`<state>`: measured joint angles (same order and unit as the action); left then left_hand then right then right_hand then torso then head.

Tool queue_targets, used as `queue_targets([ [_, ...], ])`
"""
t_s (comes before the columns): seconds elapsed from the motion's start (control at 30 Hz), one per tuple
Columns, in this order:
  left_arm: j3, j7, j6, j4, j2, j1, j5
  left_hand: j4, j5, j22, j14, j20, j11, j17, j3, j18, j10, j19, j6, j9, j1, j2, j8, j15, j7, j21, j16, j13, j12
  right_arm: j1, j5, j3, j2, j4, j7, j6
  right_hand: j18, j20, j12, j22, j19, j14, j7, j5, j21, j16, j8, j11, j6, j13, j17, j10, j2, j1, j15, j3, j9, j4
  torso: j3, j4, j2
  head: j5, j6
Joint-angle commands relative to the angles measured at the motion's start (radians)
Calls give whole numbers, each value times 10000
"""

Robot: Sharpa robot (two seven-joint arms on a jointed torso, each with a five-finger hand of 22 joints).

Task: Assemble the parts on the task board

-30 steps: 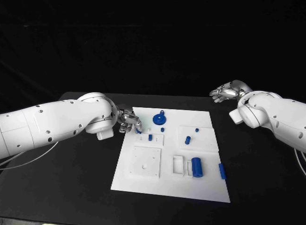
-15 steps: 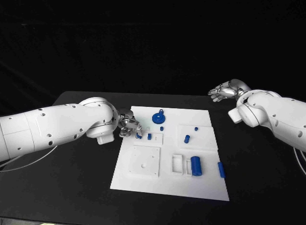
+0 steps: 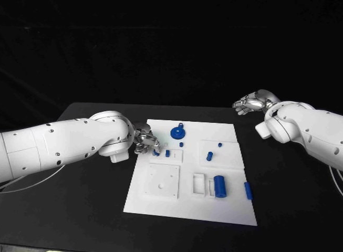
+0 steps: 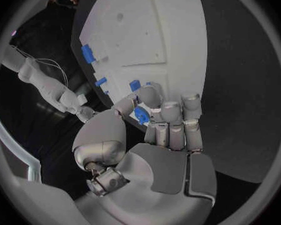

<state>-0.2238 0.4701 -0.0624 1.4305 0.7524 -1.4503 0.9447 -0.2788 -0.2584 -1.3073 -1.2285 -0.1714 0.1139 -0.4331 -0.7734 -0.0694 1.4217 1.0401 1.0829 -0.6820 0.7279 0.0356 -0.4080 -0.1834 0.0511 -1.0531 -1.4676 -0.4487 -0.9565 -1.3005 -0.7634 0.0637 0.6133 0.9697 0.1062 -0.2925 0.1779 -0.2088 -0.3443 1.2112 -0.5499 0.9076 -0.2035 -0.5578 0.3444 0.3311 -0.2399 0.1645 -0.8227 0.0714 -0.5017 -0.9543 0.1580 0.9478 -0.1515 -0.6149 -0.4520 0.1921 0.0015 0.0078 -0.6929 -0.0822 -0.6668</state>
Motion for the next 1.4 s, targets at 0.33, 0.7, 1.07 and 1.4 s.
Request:
queue_targets([
  [0.33,-1,-30,49,70,-44,43,918,315,20,-80,-283,-1040,54,-17,-330,-12,-44,76,1281,-3,24,93,-47,-347,-605,-69,-48,-18,-79,2,-87,4,25,29,-76,187,77,-46,-64,17,37,-48,-5,-72,-70,-45,-72,-3,45,-12,12,45,-33,-106,1,51,14,2,6,2,3,47,-12],
  [0.7,-124,111,-309,61,-82,86,1051,319,29,-85,-279,-1037,53,-23,-334,-11,-51,70,1277,2,22,98,-52,-344,-604,-73,-50,-24,-92,3,-87,4,47,46,-78,182,80,-47,-68,24,37,-48,-4,-81,-74,-43,-76,-4,47,-13,14,46,-37,-109,1,58,19,4,9,10,-1,59,-34],
  [1.07,-142,178,-528,163,-109,116,1148,354,120,-97,-266,-1031,45,-36,-313,-11,-72,59,1268,17,-2,70,-67,-335,-598,-83,-50,-36,-119,3,-87,4,62,42,-80,173,83,-49,-71,30,38,-48,-4,-88,-78,-42,-81,-5,48,-14,15,47,-40,-111,1,64,23,6,8,9,4,69,-42],
  [1.4,-144,264,-872,150,-116,116,1155,400,184,-111,-261,-1037,47,-57,-274,-25,-82,62,1273,37,23,-90,-95,-339,-600,-103,-58,-57,-165,3,-87,4,75,42,-66,177,85,-49,-74,34,37,-47,-4,-92,-81,-41,-84,-5,48,-14,16,46,-46,-113,1,67,26,6,12,4,4,89,-54],
])
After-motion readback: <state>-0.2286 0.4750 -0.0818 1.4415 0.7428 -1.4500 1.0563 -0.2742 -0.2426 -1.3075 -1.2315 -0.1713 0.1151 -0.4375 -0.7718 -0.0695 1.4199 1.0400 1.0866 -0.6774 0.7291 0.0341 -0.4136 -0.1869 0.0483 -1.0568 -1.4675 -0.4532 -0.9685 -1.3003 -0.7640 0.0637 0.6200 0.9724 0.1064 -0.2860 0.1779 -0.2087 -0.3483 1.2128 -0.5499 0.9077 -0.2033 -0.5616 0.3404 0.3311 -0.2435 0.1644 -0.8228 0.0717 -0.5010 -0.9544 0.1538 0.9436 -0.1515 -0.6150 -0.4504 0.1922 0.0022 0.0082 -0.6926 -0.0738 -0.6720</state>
